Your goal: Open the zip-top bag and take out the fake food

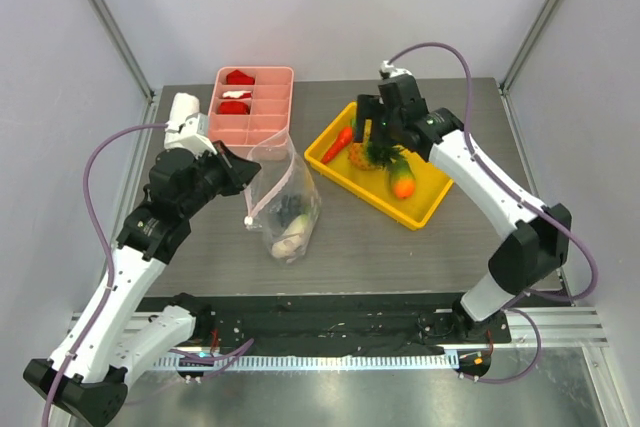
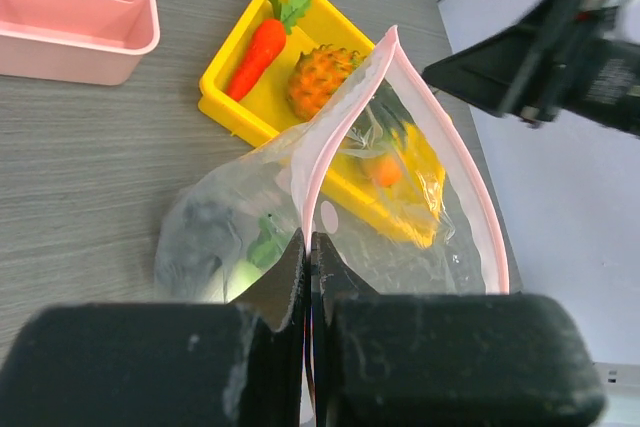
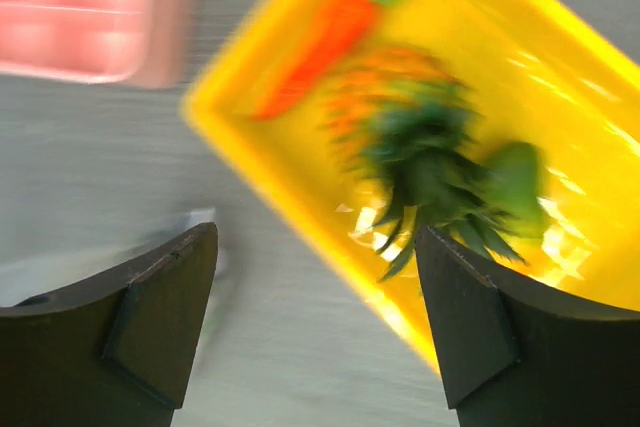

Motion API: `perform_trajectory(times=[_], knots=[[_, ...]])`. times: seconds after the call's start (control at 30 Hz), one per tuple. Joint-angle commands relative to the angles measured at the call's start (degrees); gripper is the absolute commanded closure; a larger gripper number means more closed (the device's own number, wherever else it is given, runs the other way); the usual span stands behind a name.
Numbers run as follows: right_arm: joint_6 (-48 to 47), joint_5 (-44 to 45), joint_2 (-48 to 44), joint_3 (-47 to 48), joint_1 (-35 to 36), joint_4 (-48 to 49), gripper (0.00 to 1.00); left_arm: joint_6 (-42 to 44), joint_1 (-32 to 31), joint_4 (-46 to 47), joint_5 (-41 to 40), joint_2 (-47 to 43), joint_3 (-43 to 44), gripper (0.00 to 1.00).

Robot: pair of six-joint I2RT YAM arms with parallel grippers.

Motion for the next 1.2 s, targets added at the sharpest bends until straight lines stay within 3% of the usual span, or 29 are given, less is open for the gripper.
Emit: perform_trajectory(times=[0.0, 0.13, 0.27, 0.33, 0.47, 0.6, 0.77, 0.97, 1.07, 1.17], knots=[[4.68, -7.12, -8.72, 8.94, 7.92, -2.62, 0.19, -1.0, 0.18, 3.26, 1.87, -0.68, 2.46, 1.0], [13.92, -8.49, -11.72, 10.0, 16.26, 1.18, 0.58, -4.42, 0.17, 7.03, 4.32, -0.15, -0.78, 1.0], [19.46, -5.94, -10.4, 11.33, 21.54, 1.26, 0.76, -9.97, 0.09, 14.33, 9.77, 0.9, -5.35, 1.0], [19.47, -5.41, -9.18, 11.58, 24.0, 1.71, 0.77, -9.19, -0.09, 13.82, 8.91, 0.99, -3.62, 1.0], [19.47, -3.41, -8.2, 12.73, 25.77, 1.09, 0.76, -1.3, -0.09, 2.87, 1.88, -1.03, 4.03, 1.0], [18.76, -3.73, -7.68, 13.78, 26.74, 2.67, 0.75, 4.87, -0.09, -7.26, 0.2, 0.99, 13.95, 1.0], [18.24, -5.67, -5.13, 17.91, 28.31, 2.23, 0.75, 9.1, -0.09, -12.37, -2.88, 1.34, 16.35, 1.0], [18.23, -6.73, -3.28, 17.83, 29.2, 2.41, 0.75, 5.42, -0.09, -7.73, 3.7, 1.08, 9.07, 1.0], [18.67, -6.12, -3.1, 16.16, 29.37, 2.41, 0.75, -1.78, -0.44, 3.85, 9.84, 0.73, -0.24, 1.0], [21.13, -4.8, -5.02, 11.17, 29.64, 3.02, 0.75, -7.15, -1.66, 10.9, 9.61, 1.34, -6.57, 1.0]])
